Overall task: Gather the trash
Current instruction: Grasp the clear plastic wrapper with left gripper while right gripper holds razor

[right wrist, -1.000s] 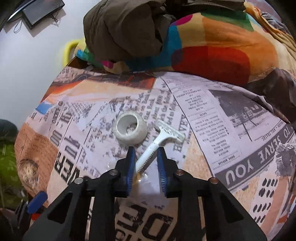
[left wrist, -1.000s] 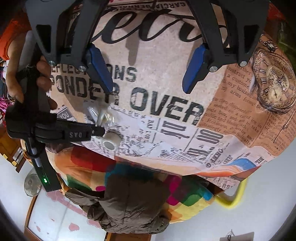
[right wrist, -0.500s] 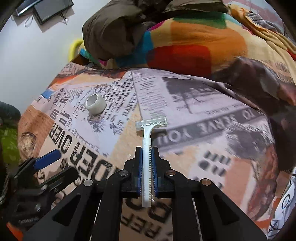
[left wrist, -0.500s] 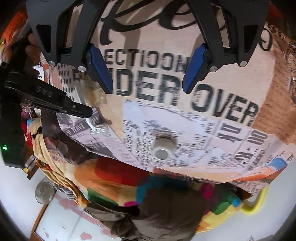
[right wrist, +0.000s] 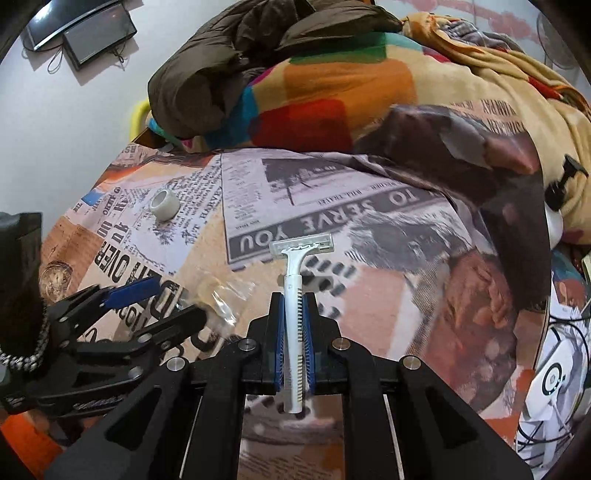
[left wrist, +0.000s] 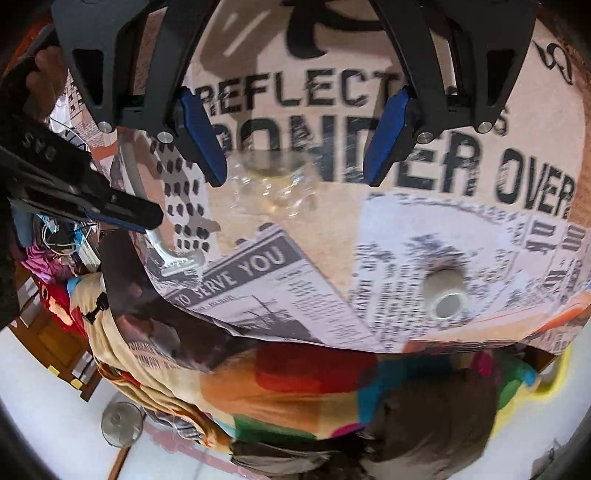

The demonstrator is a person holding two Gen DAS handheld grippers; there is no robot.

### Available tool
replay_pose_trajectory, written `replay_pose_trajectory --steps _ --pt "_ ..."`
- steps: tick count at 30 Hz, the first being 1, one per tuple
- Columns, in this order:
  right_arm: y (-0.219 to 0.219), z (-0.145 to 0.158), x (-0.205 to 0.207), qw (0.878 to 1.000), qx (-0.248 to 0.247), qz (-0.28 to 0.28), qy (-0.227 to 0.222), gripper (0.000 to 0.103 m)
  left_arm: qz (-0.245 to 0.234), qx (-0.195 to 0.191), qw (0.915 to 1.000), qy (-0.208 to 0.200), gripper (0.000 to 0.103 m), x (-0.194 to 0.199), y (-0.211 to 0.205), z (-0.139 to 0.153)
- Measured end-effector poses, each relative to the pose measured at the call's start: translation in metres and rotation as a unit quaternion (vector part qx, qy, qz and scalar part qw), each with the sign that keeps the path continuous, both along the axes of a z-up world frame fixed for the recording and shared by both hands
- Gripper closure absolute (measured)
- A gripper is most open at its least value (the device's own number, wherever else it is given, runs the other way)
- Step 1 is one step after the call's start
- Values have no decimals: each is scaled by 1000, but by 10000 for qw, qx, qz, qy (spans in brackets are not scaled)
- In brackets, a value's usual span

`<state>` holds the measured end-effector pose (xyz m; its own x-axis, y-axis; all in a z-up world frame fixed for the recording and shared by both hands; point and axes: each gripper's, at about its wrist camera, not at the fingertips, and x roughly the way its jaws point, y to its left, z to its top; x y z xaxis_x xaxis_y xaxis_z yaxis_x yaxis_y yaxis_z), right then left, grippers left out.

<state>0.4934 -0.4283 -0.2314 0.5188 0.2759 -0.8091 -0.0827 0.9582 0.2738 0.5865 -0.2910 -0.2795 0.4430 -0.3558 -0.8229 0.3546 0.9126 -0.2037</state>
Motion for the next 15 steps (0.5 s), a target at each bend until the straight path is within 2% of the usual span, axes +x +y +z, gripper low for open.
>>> replay_pose_trajectory --steps 4,6,8,9,11,15 --pt "-4 -1 -6 10000 74 1 8 94 -17 103 9999 -28 46 2 -12 -5" --pt "-3 -2 -7 10000 94 15 18 94 -53 273 9995 -137 59 0 -18 -5" --pt "-1 -1 -10 9999 100 36 12 94 -134 326 9992 -165 67 -3 -19 -5" --pt "0 -1 -11 9999 91 48 7 94 -135 293 9994 -153 68 -4 -18 -4" --pt "3 1 -14 10000 67 64 0 94 -135 231 9995 -170 82 -7 -14 -1" --pt "9 5 -17 9999 120 106 11 94 -75 172 9998 -79 90 -14 -3 5"
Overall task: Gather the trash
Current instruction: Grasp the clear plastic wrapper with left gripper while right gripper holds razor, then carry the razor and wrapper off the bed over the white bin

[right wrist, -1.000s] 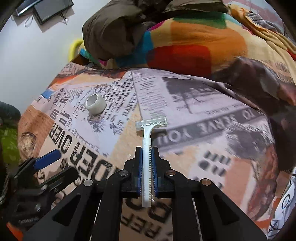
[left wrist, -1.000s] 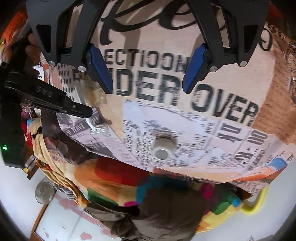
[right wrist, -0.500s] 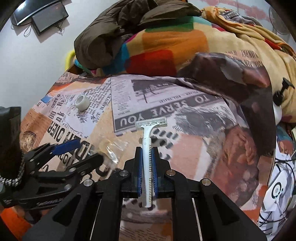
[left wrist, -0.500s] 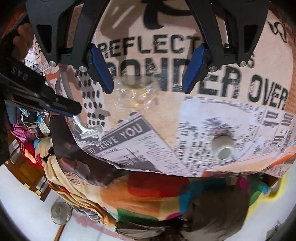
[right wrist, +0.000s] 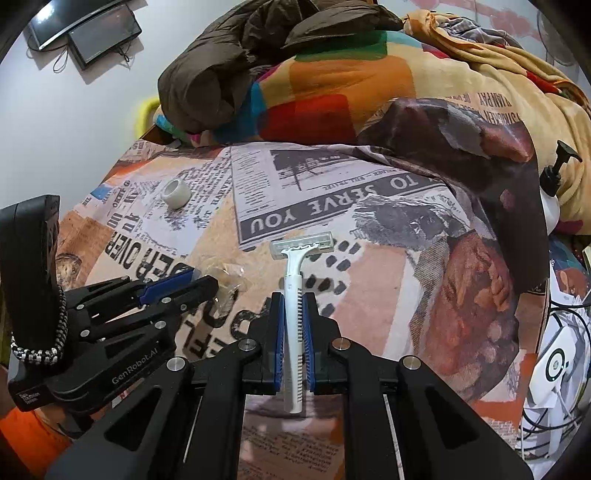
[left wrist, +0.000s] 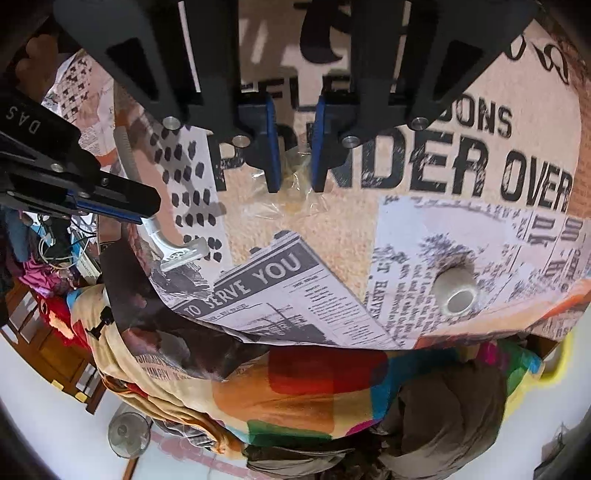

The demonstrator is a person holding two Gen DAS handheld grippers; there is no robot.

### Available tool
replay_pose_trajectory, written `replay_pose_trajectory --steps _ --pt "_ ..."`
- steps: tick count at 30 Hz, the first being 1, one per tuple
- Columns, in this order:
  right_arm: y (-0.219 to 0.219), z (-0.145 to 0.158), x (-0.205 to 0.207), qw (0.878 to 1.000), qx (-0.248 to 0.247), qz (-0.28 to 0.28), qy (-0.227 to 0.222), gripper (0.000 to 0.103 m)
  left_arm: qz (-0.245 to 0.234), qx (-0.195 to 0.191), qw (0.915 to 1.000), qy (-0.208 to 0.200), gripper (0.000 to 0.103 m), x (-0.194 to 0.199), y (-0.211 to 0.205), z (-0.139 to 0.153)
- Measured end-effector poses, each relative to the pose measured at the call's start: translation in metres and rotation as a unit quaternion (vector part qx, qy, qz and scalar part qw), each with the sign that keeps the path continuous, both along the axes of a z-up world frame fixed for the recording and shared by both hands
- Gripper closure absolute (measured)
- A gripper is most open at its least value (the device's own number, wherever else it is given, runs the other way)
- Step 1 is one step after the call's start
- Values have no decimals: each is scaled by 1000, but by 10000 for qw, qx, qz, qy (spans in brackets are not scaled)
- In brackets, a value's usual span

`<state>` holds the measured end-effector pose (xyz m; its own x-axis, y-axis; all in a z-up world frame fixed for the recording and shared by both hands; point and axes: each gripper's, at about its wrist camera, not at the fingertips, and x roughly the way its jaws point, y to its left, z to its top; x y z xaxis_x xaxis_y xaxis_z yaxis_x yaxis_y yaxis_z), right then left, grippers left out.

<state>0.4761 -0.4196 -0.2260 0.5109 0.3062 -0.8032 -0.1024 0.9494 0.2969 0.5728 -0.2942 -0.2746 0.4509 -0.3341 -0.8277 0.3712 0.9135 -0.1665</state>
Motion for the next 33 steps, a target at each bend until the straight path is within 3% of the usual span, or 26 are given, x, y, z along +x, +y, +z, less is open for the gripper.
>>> replay_pose_trajectory --steps 4,14,23,33 --pt "8 13 -6 10000 26 36 -84 94 33 -45 10000 -12 100 -11 11 9" --pt "41 53 -22 9992 23 209 -348 94 215 -323 9985 -391 100 -45 52 61" --pt "89 98 -44 9962 -14 555 -679 94 607 -525 9937 -784 100 -86 121 112" --pt "176 130 -74 9884 112 1200 -922 94 1160 -591 9836 -1248 101 -144 214 156"
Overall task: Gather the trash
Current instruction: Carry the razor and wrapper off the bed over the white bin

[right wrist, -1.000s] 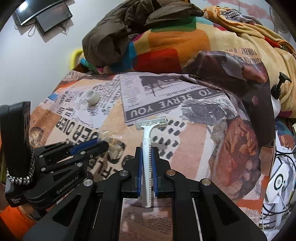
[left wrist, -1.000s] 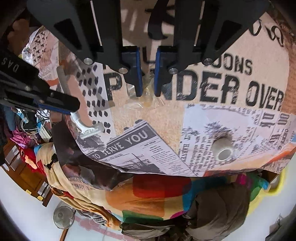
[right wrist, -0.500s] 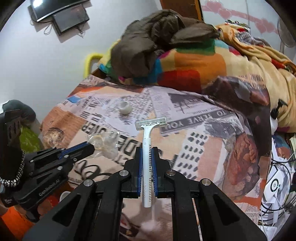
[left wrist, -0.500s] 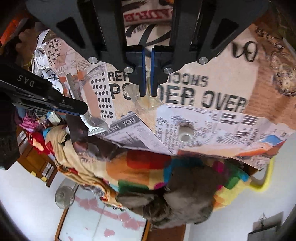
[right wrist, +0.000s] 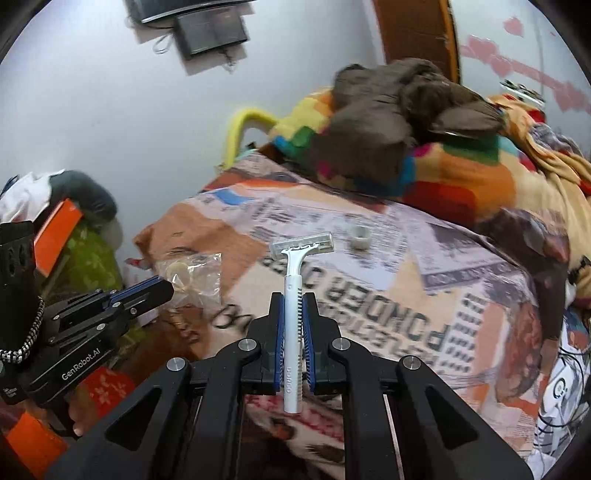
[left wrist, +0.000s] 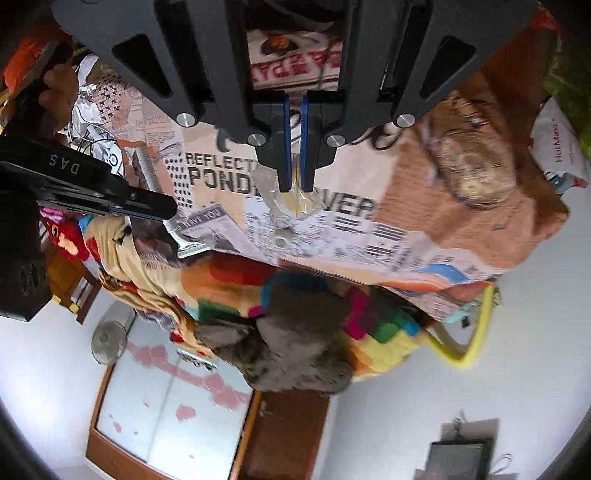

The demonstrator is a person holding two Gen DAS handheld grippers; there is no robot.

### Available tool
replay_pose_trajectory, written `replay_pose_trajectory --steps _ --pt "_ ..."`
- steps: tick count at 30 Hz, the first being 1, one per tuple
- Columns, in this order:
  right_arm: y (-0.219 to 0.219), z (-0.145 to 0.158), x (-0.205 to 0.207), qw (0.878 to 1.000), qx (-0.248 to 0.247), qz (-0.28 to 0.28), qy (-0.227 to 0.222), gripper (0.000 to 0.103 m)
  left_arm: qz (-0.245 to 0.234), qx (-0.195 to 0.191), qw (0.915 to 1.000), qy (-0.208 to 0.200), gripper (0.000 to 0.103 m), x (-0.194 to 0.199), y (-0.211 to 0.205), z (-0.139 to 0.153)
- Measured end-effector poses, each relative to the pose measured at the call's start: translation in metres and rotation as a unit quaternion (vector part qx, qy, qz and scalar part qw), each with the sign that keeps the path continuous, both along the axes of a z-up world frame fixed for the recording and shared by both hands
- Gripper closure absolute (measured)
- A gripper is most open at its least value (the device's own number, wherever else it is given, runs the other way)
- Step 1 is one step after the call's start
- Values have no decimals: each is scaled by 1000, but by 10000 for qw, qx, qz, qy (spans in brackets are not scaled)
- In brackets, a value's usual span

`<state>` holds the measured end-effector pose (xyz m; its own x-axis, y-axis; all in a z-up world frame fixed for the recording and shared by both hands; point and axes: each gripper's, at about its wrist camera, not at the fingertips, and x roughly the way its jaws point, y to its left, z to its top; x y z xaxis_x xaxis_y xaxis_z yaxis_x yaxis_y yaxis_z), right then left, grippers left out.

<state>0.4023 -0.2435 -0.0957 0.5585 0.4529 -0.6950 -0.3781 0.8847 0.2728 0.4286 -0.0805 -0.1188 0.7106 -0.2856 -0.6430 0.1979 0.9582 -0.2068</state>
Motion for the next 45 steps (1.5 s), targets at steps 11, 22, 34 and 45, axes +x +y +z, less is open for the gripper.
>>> replay_pose_trajectory --steps 11,22,34,45 --pt "121 8 -42 9952 51 980 14 94 857 284 9956 -250 101 -83 112 3" --pt "236 -17 -82 9800 -143 1959 330 94 1732 179 9847 83 101 -151 217 -35" --pt "321 -84 -109 9556 -329 2733 1050 94 2714 -72 9597 725 101 -207 295 -114" --pt "380 -160 -118 9292 -801 3120 1813 94 3247 -594 9277 1743 101 -233 327 -208"
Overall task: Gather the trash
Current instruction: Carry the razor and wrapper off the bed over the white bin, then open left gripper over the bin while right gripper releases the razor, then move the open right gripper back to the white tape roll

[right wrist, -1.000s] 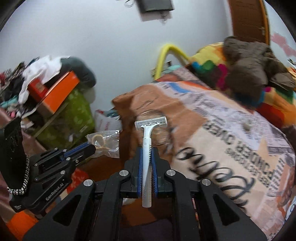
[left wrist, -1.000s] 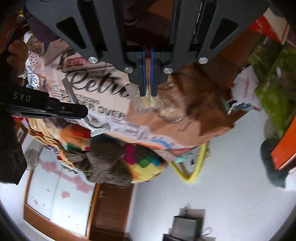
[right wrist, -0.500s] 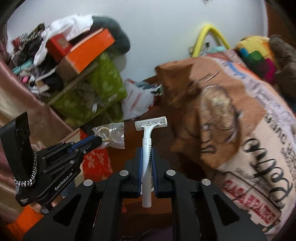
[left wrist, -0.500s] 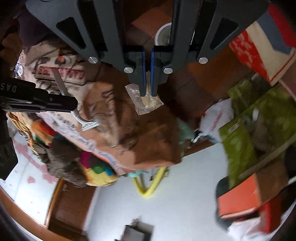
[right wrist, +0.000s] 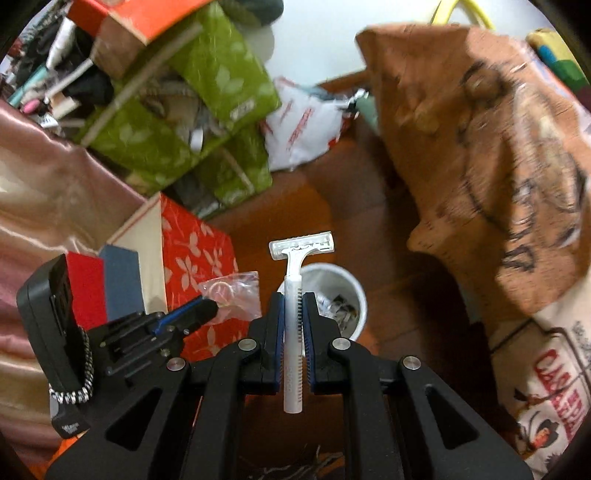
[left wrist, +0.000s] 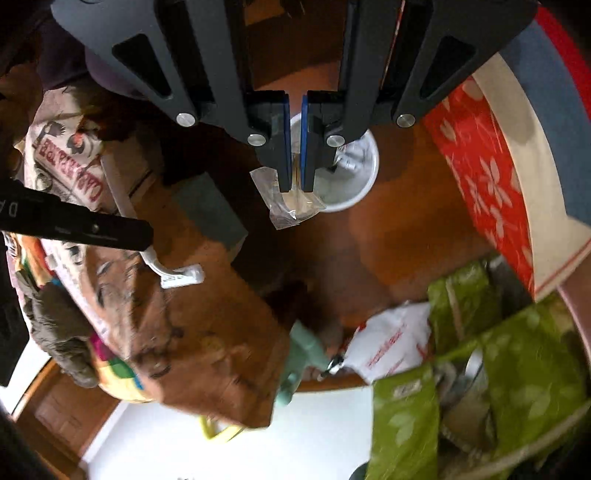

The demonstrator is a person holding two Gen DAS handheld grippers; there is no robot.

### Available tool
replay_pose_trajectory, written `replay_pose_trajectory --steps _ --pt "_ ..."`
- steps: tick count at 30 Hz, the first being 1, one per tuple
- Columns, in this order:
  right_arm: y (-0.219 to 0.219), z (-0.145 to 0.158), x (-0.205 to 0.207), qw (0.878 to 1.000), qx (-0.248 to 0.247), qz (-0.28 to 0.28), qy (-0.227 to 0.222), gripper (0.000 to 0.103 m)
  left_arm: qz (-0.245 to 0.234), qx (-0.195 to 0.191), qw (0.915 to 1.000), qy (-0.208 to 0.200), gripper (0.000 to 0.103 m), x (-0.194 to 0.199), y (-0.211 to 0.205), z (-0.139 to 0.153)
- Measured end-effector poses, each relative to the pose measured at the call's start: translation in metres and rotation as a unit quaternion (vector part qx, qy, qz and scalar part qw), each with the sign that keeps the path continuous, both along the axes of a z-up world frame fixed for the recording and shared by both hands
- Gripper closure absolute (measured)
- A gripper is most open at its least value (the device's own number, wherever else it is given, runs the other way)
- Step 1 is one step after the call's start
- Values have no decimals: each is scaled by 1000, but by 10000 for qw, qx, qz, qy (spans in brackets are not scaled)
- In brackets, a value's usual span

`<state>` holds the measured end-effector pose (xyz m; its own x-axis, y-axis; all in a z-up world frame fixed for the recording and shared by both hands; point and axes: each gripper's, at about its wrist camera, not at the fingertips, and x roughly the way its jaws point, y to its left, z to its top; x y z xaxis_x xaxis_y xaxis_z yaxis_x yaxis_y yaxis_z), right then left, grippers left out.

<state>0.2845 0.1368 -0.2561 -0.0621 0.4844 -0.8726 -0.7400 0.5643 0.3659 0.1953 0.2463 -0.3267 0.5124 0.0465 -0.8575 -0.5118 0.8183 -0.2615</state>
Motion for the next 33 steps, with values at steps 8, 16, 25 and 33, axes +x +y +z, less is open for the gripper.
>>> replay_pose_trajectory --steps 8,16,25,33 --pt "27 -23 -8 9989 -169 417 92 94 128 -238 9988 407 101 4 8 -41" --pt "13 -17 8 9990 -214 216 -320 57 201 -321 9979 530 101 15 15 -54" --pt "-41 3 38 9978 -147 -246 -594 57 32 -254 9972 698 81 33 8 -56" --pt "-143 40 85 9770 -199 -1446 -1552 57 -16 -170 9967 788 58 43 -6 -45"
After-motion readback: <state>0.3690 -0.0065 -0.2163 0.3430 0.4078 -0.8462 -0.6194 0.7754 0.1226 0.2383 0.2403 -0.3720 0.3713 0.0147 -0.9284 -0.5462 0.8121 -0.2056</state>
